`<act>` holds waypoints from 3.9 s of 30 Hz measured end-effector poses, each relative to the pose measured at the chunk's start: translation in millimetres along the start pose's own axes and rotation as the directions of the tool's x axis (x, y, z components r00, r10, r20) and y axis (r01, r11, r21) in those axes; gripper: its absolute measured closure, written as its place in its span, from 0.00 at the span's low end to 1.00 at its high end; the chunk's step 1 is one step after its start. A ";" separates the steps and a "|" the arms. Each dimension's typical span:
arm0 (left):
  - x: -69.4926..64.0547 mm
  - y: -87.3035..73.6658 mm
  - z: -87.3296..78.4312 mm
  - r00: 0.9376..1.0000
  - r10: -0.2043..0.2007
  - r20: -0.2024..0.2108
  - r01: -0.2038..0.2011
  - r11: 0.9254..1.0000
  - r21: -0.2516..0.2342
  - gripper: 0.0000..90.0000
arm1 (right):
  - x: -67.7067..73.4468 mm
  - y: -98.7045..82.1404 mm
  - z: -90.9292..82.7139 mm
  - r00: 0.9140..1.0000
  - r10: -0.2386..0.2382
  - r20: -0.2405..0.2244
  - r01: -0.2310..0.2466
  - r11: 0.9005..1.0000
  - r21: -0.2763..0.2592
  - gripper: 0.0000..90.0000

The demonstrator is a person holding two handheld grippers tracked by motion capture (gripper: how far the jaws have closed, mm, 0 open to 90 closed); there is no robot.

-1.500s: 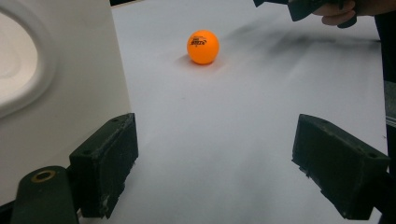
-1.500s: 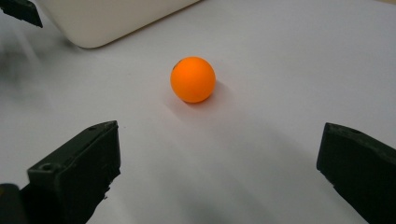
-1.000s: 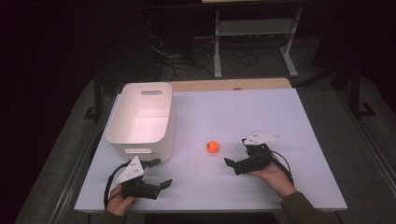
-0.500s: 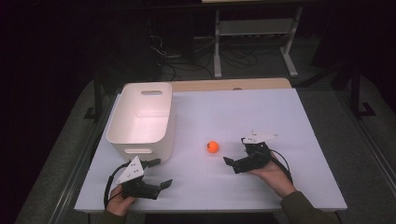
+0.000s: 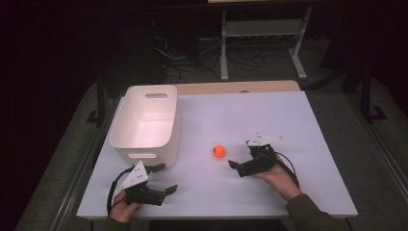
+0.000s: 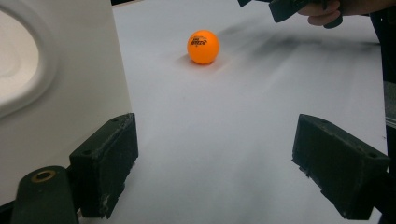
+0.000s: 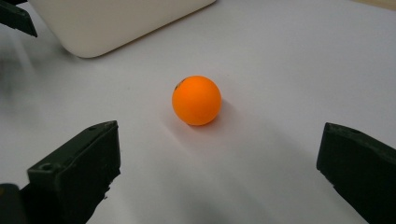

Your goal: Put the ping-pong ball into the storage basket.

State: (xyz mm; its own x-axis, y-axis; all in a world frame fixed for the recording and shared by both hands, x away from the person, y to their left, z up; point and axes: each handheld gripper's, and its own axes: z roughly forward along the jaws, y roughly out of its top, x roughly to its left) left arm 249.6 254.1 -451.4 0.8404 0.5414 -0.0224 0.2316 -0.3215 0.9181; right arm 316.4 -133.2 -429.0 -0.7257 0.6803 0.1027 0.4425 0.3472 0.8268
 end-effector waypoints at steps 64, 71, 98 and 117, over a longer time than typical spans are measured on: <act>1.2 0.1 0.1 1.000 -0.010 0.000 0.010 1.000 0.002 0.16 | 5.2 28.6 38.9 0.999 -0.030 -0.026 0.030 1.000 0.001 0.00; 1.2 0.1 0.1 1.000 -0.010 0.000 0.010 1.000 0.003 0.16 | 5.3 34.7 45.2 0.999 -0.035 -0.032 0.035 0.999 -0.004 0.00; -0.7 -0.2 -0.8 1.000 0.004 0.000 -0.004 1.000 -0.005 0.16 | 8.4 40.2 57.3 0.998 -0.039 -0.040 0.038 0.999 -0.017 0.00; -0.9 -0.2 -0.5 1.000 0.008 0.000 -0.008 1.000 -0.005 0.16 | 13.7 34.2 69.3 0.997 -0.046 -0.069 0.048 0.998 0.030 0.00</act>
State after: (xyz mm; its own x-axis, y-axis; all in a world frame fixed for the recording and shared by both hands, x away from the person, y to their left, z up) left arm 248.5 254.1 -451.4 0.8421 0.5391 -0.0153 0.2227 -0.3219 0.9202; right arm 358.1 -67.3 -437.7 -0.7798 0.6177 0.1023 0.4226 0.3987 0.8139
